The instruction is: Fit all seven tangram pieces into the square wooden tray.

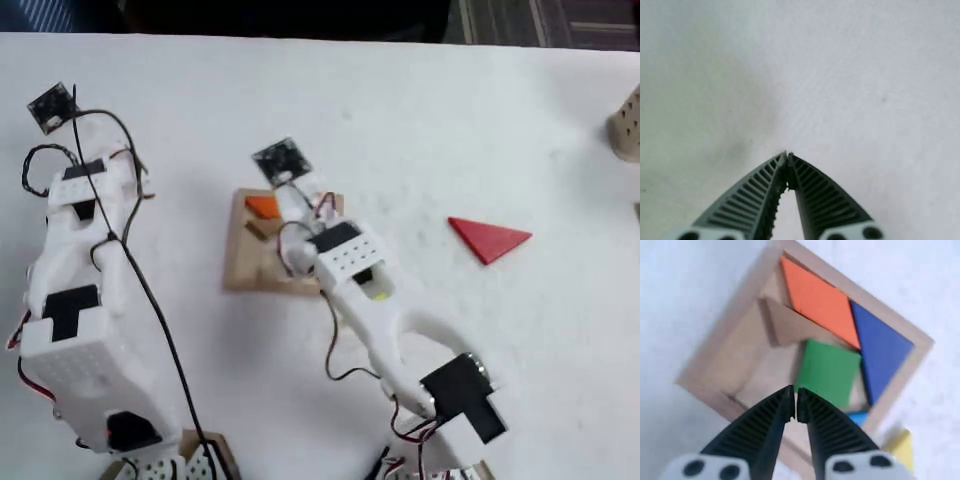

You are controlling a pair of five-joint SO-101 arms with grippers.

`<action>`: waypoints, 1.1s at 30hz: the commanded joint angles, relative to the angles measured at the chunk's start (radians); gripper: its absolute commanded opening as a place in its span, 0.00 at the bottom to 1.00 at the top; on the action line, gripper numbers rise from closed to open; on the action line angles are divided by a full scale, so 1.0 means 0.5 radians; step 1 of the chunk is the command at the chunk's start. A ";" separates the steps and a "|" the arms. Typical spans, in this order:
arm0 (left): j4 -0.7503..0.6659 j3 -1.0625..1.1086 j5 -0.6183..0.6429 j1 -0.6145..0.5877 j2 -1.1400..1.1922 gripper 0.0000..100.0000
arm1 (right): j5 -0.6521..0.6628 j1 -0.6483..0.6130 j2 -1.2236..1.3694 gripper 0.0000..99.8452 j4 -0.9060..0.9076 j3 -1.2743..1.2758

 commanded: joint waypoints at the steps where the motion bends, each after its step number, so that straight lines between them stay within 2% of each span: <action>1: 0.018 -0.107 -0.025 0.038 -0.011 0.02 | -0.031 -0.103 0.072 0.02 -0.152 -0.086; 5: 0.018 -0.104 -0.025 0.038 -0.011 0.02 | -0.031 -0.048 0.290 0.02 -0.226 -0.147; 10: 0.018 -0.101 -0.025 0.038 -0.011 0.02 | -0.031 0.094 0.364 0.02 0.103 -0.325; 15: 0.018 -0.101 -0.025 0.038 -0.011 0.02 | -0.031 0.222 0.348 0.02 0.253 -0.344; 23: 0.018 -0.107 -0.025 0.038 -0.011 0.02 | -0.046 0.161 0.143 0.02 0.367 -0.338; 27: 0.018 -0.107 -0.025 0.057 -0.011 0.02 | -0.049 0.081 0.008 0.02 0.290 -0.338; 33: 0.018 -0.104 -0.025 0.057 -0.011 0.02 | -0.049 -0.026 0.198 0.02 -0.183 -0.331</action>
